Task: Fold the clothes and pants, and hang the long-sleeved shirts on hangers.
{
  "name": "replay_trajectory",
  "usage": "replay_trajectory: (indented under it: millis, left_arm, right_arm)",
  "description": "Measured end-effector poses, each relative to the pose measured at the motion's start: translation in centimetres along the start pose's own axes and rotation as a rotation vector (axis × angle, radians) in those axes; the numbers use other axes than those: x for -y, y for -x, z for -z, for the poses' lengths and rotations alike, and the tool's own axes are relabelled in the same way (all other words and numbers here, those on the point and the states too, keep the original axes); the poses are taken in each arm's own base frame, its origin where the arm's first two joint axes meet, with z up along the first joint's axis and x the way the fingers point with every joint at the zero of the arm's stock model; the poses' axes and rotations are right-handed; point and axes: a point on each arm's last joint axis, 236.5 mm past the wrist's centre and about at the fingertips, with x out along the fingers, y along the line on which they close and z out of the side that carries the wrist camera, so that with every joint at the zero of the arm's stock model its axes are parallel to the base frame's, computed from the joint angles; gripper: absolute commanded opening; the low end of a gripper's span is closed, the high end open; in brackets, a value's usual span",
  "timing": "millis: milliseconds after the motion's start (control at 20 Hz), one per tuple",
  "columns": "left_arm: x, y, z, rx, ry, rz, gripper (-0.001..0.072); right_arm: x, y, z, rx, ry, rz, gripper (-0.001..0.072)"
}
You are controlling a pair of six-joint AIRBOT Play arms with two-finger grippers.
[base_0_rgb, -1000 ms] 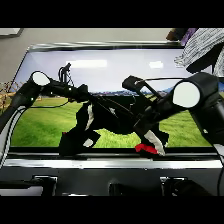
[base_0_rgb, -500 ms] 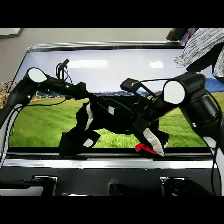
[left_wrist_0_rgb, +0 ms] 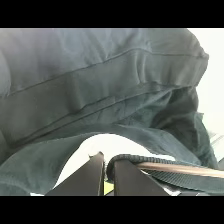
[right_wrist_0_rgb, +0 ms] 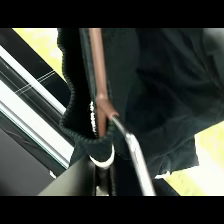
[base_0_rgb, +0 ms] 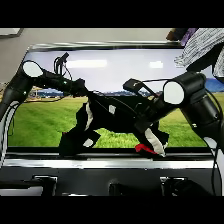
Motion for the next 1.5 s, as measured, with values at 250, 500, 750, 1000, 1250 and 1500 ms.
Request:
replay_trajectory:
  millis: [250, 500, 750, 1000, 1250, 1500]
  left_arm:
    - [-0.9, 0.1, -0.1, 0.003, -0.006, -0.042, 0.0028]
    - [-1.0, 0.6, -0.8, 0.025, -0.019, -0.06, 0.0028]
    - [-0.5, 1.4, -1.6, 0.049, -0.036, -0.06, 0.0028]
    - [-0.2, 1.5, -1.2, 0.035, -0.043, -0.06, 0.0028]
    - [1.3, 1.8, -1.4, 0.042, -0.076, -0.053, 0.0028]
    - [4.0, 3.7, -1.4, 0.046, -0.085, -0.028, 0.0029]
  right_arm:
    - [0.2, 0.2, 0.4, -0.006, -0.038, 0.014, 0.0033]
    - [0.6, -1.7, 0.1, -0.066, -0.054, 0.006, 0.0033]
    - [1.0, -4.0, 0.0, -0.135, -0.061, -0.005, 0.0033]
    - [1.3, -5.1, -0.3, -0.155, -0.063, 0.005, 0.0033]
    - [-0.4, -7.0, -1.0, -0.203, 0.011, 0.032, 0.0033]
    - [-2.2, -9.4, -3.1, -0.182, 0.021, 0.059, 0.0033]
